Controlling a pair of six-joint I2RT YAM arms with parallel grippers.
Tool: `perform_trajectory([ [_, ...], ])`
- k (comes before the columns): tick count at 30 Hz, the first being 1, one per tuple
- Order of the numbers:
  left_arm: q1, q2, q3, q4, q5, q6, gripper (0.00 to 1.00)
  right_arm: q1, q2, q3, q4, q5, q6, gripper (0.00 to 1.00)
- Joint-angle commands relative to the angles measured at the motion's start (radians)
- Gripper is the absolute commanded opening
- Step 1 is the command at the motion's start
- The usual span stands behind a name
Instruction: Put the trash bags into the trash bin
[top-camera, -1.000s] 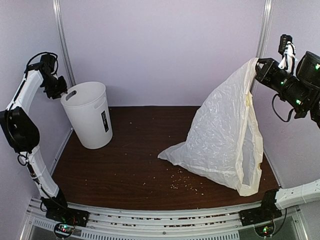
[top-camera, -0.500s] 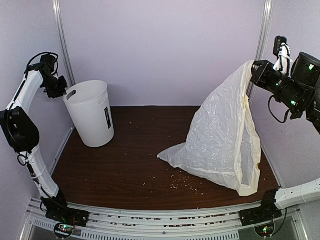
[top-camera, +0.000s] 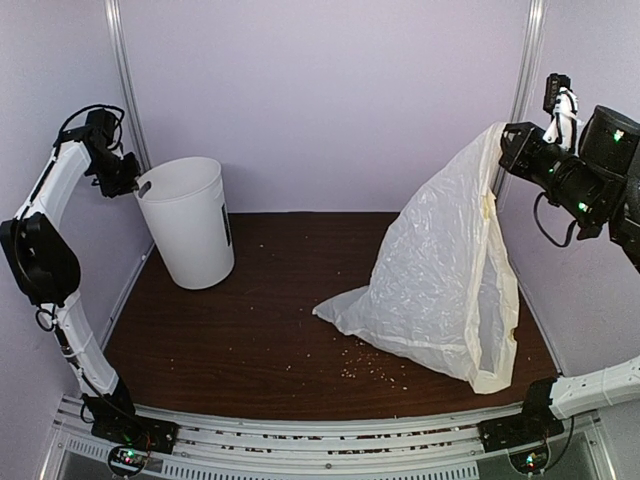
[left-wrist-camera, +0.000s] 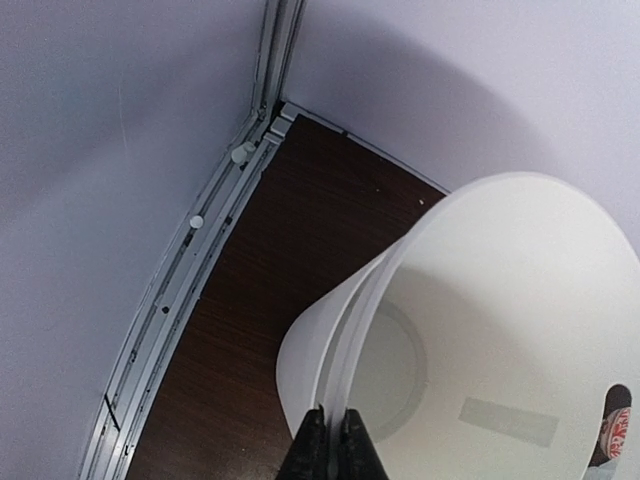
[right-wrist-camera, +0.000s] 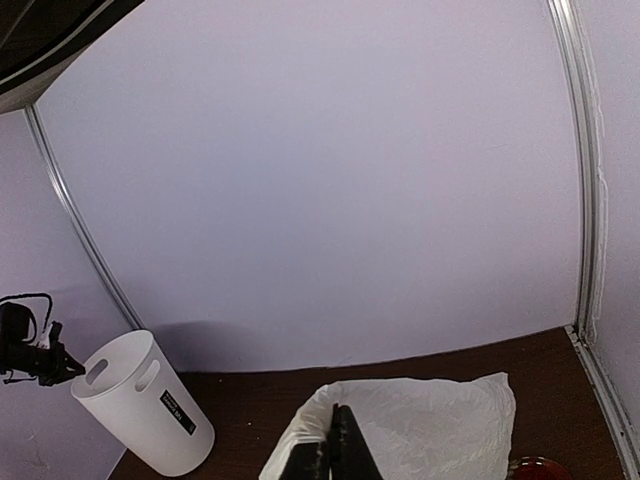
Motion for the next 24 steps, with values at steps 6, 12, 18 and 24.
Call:
perform_trajectory([
  [6, -0.126, -0.112, -0.060, 0.031, -0.016, 0.035, 0.00, -0.012, 0.068, 0.146, -0.006, 0.072, -0.133, 0.00],
  [12, -0.302, -0.205, -0.148, 0.046, -0.032, 0.071, 0.00, -0.025, 0.195, 0.444, -0.032, 0.102, -0.198, 0.00],
  [18, -0.447, -0.337, -0.343, 0.069, -0.007, 0.031, 0.00, -0.025, 0.304, 0.675, -0.028, 0.133, -0.317, 0.00],
  [24, -0.574, -0.485, -0.534, 0.194, 0.043, -0.066, 0.00, -0.025, 0.336, 0.753, 0.031, 0.174, -0.415, 0.00],
])
